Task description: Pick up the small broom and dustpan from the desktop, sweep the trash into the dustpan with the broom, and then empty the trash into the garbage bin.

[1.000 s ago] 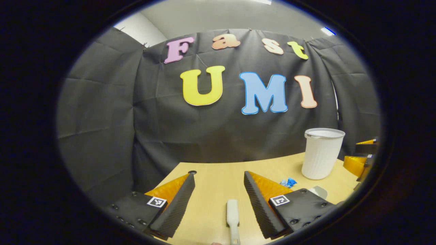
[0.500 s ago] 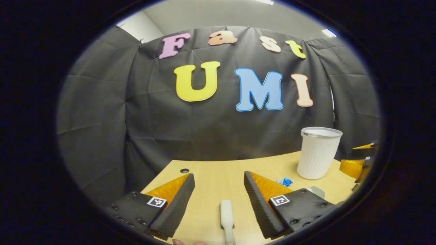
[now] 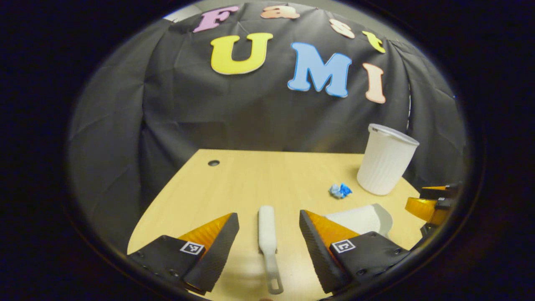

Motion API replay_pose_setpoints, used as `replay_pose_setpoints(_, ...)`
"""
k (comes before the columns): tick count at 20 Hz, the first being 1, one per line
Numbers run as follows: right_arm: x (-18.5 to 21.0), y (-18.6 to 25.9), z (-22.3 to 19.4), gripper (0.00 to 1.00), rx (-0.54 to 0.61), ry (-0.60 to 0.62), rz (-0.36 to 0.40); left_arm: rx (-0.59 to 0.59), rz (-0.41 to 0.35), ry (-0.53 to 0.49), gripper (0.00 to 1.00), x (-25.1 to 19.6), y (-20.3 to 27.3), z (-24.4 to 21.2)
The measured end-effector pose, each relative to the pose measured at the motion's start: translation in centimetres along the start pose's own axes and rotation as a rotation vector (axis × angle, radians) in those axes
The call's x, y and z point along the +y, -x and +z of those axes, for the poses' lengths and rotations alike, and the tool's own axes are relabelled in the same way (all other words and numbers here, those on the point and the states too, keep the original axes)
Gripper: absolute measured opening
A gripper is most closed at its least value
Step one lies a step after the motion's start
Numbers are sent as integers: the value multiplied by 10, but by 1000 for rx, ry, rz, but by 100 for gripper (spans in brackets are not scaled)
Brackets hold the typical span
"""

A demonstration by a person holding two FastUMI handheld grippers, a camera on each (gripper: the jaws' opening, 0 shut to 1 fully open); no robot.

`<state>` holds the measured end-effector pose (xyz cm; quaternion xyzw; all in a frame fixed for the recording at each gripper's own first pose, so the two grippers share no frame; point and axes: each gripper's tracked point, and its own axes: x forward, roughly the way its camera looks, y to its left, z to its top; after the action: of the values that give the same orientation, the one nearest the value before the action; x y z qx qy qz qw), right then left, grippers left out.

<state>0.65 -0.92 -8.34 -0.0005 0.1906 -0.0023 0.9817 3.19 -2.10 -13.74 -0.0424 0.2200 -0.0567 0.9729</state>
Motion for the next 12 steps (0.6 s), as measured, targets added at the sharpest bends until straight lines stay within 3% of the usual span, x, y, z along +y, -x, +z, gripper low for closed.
replay_pose_setpoints(5, 6, -15, -41, 95, 174, -42, 33, 217, -3, -2, 96, 1, -14, -59)
replay_pose_setpoints(12, 6, -29, -91, 95, 400, -87, 34, 402, -30, -62, 96, -1, -34, -105)
